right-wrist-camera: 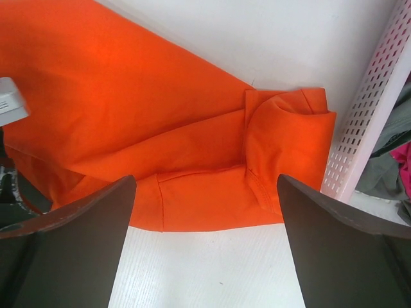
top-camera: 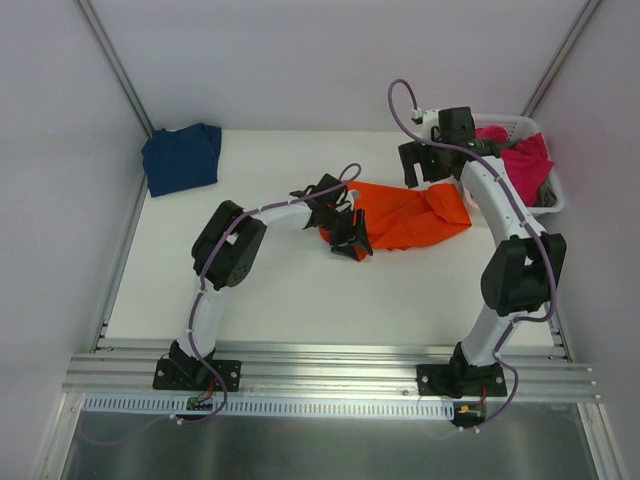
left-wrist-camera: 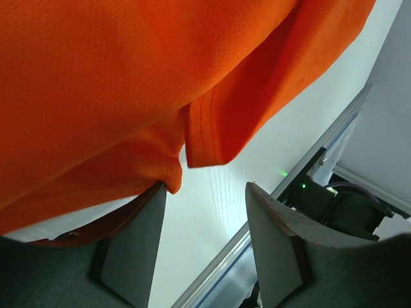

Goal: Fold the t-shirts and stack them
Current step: Flatten the tshirt out

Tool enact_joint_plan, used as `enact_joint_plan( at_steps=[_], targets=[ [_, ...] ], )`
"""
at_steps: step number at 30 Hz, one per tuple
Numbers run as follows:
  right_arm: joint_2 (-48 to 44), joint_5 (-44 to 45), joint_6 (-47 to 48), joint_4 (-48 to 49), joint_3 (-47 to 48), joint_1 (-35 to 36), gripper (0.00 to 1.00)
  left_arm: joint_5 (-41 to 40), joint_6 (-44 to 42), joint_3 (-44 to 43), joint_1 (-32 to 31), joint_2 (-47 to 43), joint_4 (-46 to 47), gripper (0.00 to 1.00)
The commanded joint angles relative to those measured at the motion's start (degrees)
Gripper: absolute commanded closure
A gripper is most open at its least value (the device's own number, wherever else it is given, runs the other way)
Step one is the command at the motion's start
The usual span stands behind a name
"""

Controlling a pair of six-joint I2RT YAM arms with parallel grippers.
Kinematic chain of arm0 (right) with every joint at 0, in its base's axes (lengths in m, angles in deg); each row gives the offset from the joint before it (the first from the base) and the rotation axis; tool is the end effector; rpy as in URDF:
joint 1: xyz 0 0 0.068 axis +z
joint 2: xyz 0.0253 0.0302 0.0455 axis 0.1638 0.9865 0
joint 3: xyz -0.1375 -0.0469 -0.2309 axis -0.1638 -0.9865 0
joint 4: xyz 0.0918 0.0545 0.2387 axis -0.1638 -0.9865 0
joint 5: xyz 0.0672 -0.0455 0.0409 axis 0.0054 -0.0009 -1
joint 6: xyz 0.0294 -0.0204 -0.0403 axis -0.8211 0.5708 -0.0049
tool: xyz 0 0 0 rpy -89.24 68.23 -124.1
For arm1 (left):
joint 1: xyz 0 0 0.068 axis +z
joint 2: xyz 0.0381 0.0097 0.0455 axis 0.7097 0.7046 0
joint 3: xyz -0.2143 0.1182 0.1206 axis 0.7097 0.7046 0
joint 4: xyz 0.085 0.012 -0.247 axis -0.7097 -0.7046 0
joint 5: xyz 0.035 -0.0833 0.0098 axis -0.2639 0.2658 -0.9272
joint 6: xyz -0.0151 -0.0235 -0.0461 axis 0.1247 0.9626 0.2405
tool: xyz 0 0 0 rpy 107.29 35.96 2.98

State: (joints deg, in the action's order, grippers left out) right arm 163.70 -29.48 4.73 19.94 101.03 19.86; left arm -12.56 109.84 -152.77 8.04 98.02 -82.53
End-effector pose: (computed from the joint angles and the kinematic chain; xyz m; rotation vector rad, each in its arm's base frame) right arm 0.4012 0.0765 0.3343 -0.7686 2.1779 -0.0616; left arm 0.3611 -0.3009 0.1506 0.2702 2.6877 -1.3232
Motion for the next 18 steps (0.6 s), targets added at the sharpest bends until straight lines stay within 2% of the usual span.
enact_joint_plan(
  at_steps=[1,10,15,18],
  targets=[
    [-4.87,0.58,0.00,0.63,-1.05,0.20,0.03,-1.11,2.07,-2.76,-1.15,1.18,1.17,0.48],
    [-6.19,0.50,0.17,0.98,-2.99,-0.24,0.03,-1.20,2.42,-1.36,-1.15,0.92,1.70,0.53],
    [-5.23,0.41,-0.18,1.07,-1.76,-0.33,0.03,-0.93,2.77,-1.18,-1.15,1.44,2.23,0.66],
    [-4.70,0.41,-0.35,0.98,-0.97,-0.24,0.03,-0.06,3.56,-0.83,-1.15,1.88,3.11,0.69]
  ],
)
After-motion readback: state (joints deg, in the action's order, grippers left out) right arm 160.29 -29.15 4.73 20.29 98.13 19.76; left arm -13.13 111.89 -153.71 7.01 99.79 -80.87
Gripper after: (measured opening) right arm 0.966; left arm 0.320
